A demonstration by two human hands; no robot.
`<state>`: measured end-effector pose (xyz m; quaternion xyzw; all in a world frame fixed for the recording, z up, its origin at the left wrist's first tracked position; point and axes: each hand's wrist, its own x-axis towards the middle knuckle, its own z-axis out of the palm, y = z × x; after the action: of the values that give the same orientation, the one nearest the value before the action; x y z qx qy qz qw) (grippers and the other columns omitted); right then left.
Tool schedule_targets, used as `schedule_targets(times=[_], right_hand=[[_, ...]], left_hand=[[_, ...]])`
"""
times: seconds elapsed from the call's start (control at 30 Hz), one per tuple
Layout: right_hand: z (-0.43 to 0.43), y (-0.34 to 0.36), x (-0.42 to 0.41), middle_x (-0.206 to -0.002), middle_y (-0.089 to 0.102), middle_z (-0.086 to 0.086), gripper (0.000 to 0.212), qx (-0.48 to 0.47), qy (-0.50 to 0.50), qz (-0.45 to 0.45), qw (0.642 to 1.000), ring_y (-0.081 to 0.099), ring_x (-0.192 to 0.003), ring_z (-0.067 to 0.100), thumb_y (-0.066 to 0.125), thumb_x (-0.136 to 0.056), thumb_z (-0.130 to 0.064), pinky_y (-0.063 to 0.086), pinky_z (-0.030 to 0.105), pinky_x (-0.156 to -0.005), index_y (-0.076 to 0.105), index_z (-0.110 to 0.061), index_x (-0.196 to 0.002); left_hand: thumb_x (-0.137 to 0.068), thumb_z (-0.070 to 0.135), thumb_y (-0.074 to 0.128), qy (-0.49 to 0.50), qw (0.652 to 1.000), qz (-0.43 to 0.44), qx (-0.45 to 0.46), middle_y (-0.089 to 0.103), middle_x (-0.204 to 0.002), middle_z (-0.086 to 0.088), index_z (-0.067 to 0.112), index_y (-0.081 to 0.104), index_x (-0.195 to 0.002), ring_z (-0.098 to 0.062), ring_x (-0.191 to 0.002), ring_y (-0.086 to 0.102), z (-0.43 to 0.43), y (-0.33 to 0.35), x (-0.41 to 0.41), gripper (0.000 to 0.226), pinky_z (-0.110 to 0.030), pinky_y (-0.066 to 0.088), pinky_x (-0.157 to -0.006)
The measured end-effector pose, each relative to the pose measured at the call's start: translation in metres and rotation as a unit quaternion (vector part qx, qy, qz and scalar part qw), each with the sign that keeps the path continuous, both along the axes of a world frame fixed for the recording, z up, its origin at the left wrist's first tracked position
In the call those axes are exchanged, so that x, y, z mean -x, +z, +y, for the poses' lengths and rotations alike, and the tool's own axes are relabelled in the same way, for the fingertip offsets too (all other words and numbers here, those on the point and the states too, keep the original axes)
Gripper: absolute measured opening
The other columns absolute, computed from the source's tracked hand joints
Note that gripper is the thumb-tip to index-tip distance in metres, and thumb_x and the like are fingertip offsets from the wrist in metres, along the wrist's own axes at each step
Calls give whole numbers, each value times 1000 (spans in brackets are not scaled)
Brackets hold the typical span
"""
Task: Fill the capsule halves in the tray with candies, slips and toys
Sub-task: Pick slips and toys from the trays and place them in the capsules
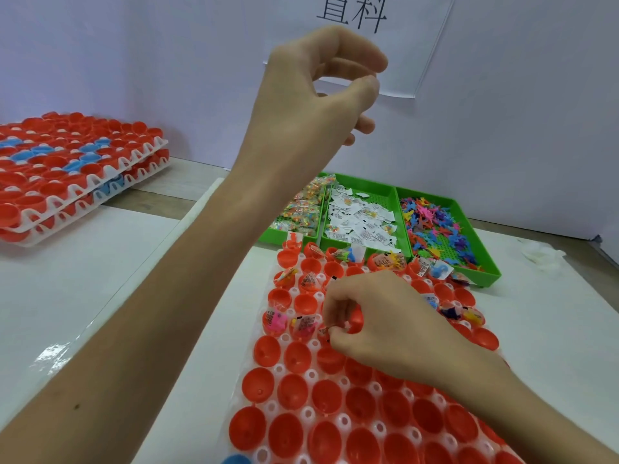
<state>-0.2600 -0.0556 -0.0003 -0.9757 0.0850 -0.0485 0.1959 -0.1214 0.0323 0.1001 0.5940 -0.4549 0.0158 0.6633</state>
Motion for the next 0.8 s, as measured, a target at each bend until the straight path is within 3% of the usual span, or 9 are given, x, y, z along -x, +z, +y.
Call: schedule_targets(times=[0.2, 0.4, 0.53, 0.67, 0.8], right_hand=[[1, -4, -5, -78, 66, -12, 6, 22, -4, 19, 1000, 60, -76, 5, 65, -83, -25, 54, 30, -72, 69, -29, -80], [-2, -8, -10, -78, 66, -11, 5, 13, 4, 26, 1000, 57, -70, 2, 75, -84, -24, 43, 13, -64, 74, -26, -80], [-10, -4, -6, -90, 63, -10, 8, -21, 42, 37, 998, 59, -80, 5, 75, -88, -32, 49, 21, -74, 78, -24, -90], [-17, 0, 1, -93, 66, -11, 12, -34, 71, 37, 996, 60, -87, 5, 70, -94, -24, 47, 18, -77, 80, -24, -100], [-17, -1, 3, -85, 72, -14, 7, -51, 56, -9, 997, 64, -81, 0, 76, -87, -18, 50, 16, -75, 80, -22, -92]], left_hand=[[-96, 9, 60, 4, 1000, -4, 1, 68, -103, 2, 15, 69, -106, -15, -71, 75, 0, 0, 0, 15, -29, 60, -67], [-96, 8, 60, 8, 1000, -7, -1, 68, -105, 1, 14, 69, -106, -15, -71, 75, -1, 0, 0, 16, -29, 60, -68], [-96, 8, 60, 9, 1000, -12, -2, 69, -108, 0, 14, 69, -107, -15, -71, 75, -1, -1, 0, 15, -29, 60, -69], [-95, 8, 60, 13, 1000, -16, -3, 69, -109, 1, 14, 69, -105, -15, -71, 75, -3, -2, -1, 14, -29, 60, -69], [-95, 8, 60, 11, 1000, -19, -5, 69, -107, 2, 15, 69, -102, -15, -71, 75, -5, -3, 0, 13, -28, 60, -69]])
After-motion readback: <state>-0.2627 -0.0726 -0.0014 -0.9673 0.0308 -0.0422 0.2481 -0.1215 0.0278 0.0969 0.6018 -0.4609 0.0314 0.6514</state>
